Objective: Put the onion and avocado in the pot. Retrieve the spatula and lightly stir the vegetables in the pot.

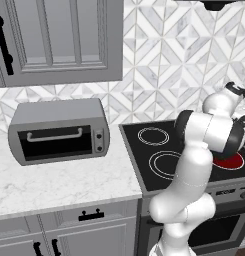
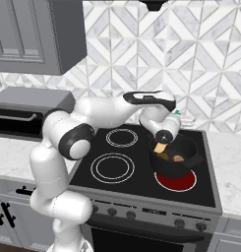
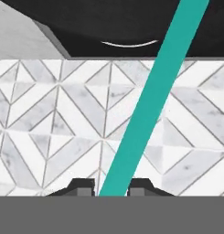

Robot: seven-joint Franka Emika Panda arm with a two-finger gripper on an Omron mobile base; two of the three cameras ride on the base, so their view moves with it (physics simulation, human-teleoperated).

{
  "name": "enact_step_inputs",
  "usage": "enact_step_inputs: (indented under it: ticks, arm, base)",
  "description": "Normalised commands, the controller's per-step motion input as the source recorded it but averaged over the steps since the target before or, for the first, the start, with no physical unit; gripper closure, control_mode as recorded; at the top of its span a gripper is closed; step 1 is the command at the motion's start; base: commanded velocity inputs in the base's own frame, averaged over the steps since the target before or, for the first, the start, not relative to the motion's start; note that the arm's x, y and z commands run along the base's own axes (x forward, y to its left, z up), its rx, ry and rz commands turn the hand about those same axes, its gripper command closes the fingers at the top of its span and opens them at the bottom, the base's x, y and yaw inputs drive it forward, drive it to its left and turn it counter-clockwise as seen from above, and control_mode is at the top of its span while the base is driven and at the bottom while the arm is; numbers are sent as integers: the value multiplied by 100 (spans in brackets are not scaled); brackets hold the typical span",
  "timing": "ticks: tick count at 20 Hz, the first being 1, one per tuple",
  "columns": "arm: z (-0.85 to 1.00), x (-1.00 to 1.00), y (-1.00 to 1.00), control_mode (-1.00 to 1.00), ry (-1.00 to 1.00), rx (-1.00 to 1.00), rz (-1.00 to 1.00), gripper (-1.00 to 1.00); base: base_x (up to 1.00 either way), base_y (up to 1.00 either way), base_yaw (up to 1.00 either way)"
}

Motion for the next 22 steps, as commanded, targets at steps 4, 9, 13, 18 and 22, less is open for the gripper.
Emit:
enact_step_inputs:
  ticks: [4,9,13,18,22]
  arm:
    - [-9,-32,0,-100,41,-61,18,100]
    - [-17,-65,-8,-100,35,-54,10,100]
    - [-25,-76,-21,-100,22,-46,6,100]
    - [-36,-11,-10,-100,7,-28,2,100]
    - [0,27,1,-100,-7,-17,0,100]
  base:
    - [0,0,0]
    - [0,0,0]
    - [0,0,0]
    - [0,0,0]
    - [0,0,0]
